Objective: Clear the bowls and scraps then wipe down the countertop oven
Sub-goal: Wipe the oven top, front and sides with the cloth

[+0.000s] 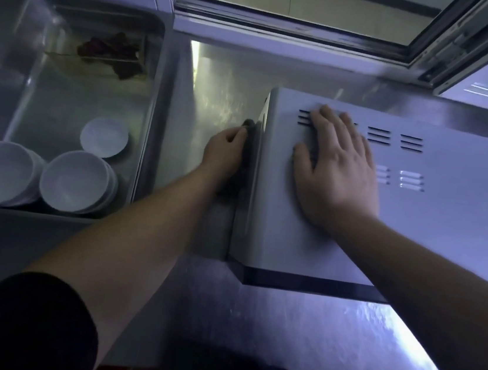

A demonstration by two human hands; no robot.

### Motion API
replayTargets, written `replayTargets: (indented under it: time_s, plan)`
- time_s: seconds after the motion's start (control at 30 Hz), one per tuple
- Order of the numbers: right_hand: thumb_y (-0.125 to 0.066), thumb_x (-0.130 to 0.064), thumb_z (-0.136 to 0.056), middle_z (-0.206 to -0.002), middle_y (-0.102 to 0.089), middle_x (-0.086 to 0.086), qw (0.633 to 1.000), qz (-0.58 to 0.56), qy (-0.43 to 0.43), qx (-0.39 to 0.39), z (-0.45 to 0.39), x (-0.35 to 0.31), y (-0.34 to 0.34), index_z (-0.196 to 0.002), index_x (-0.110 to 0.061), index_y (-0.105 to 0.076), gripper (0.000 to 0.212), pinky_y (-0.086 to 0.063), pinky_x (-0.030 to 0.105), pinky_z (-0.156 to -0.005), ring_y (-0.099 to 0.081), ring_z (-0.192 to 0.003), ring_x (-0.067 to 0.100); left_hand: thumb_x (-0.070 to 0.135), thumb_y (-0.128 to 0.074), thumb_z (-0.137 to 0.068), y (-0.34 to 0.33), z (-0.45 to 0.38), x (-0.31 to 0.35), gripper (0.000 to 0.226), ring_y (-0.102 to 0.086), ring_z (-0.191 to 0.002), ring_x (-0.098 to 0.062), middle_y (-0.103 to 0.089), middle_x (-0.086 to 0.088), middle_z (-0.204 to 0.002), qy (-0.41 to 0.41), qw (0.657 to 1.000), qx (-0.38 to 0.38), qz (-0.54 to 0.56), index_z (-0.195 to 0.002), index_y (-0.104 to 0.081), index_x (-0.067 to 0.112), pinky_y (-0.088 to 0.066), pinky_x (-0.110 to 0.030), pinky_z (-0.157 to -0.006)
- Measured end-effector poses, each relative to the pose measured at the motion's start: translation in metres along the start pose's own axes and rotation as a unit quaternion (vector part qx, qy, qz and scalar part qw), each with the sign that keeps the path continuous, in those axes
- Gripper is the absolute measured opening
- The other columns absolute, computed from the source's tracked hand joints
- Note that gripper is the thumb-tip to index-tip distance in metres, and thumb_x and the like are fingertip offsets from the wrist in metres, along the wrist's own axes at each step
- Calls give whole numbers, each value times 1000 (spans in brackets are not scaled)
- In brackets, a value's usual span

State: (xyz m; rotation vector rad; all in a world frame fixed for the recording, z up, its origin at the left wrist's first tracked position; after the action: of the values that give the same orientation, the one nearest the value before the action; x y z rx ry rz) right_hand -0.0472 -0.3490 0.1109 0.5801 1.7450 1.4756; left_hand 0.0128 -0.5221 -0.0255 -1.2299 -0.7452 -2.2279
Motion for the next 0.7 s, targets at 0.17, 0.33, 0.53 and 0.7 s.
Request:
replayTargets:
  time_s: [0.17, 0.33, 0.53, 0.7]
  plan:
    - [-38, -49, -100, -167, -30, -8, 1000, -1, 2, 6, 0, 0, -1, -157, -27, -36, 61, -11, 38, -128, -17, -157, 16, 40, -56, -99, 0, 36, -33, 33, -69, -105, -10, -75, 7, -112, 31, 999, -4, 34, -122, -73, 24, -55, -38, -100]
    - [-37, -50, -99, -166, -31, -7, 1000, -5, 1, 10, 0, 1, -2, -157, -27, -37, 62, -13, 40, -128, -19, -156, 17, 35, -59, -99, 2, 96, -76, 31, -69, -108, -13, -76, 4, -111, 67, 995, -17, 78, -122, -74, 19, -54, -43, -101]
    - [-39, -47, -100, -166, -32, -7, 1000, -9, 1, 12, 1, 1, -1, -156, -26, -38, 60, -12, 39, -128, -20, -156, 18, 27, -64, -99, 3, 171, -115, 22, -72, -107, -22, -78, -5, -106, 128, 978, 16, 162, -114, -77, 19, -55, -42, -100]
    - [-40, -45, -101, -166, -32, -6, 1000, -14, 4, 15, 1, 0, -2, -155, -26, -39, 58, -13, 40, -128, -21, -155, 19, 26, -61, -101, 4, 199, -131, 18, -69, -111, -14, -76, -2, -114, 144, 976, 13, 160, -111, -75, 34, -53, -26, -94]
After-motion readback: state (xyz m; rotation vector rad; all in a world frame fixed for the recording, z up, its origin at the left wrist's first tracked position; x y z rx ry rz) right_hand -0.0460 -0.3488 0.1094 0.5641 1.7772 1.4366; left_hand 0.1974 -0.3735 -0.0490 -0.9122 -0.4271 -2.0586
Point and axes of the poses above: each hand's wrist, its own z-axis away from the middle knuckle, its own y-axis out of the back of the hand, x = y × z, the point moved 2 cm from there along -z, towards the middle knuckle
